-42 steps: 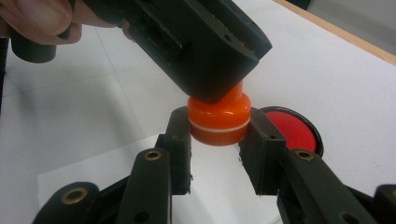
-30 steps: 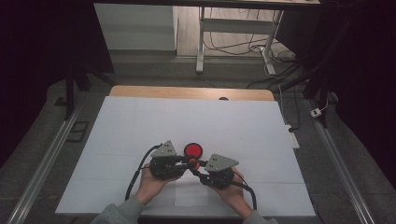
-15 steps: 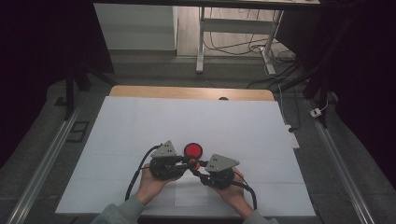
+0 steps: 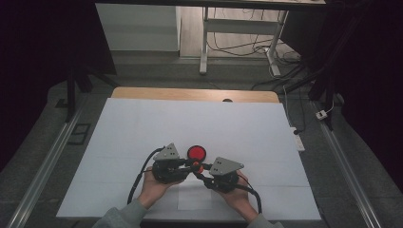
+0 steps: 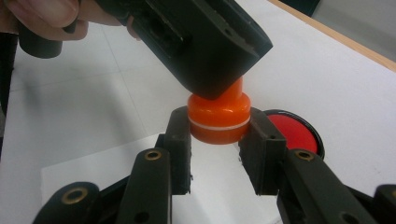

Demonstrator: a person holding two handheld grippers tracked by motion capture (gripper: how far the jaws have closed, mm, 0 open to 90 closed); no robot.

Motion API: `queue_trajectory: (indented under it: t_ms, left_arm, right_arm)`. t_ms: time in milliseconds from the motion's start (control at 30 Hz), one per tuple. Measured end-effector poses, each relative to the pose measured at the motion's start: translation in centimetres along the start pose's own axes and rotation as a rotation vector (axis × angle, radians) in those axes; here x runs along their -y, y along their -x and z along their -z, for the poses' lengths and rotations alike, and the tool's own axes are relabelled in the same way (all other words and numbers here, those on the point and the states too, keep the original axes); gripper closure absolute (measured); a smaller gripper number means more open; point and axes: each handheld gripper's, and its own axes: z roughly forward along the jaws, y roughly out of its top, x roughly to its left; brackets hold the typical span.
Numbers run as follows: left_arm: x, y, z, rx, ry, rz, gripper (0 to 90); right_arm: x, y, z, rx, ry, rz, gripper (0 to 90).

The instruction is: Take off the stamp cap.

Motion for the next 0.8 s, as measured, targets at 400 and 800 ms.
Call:
queue_trajectory:
  t_ms: [400, 800]
  left_arm:
    - [0.00, -0.01, 0.08, 0.002, 0.002, -0.002, 72.9]
    - [0.05, 0.04, 0.10, -0.001, 0.007, -0.002, 73.0]
  right_arm:
    - [0.00, -0.04, 0.00, -0.003, 0.006, 0.002, 64.9]
    - [-0.02, -0.05, -0.02, 0.002, 0.009, 0.016, 64.8]
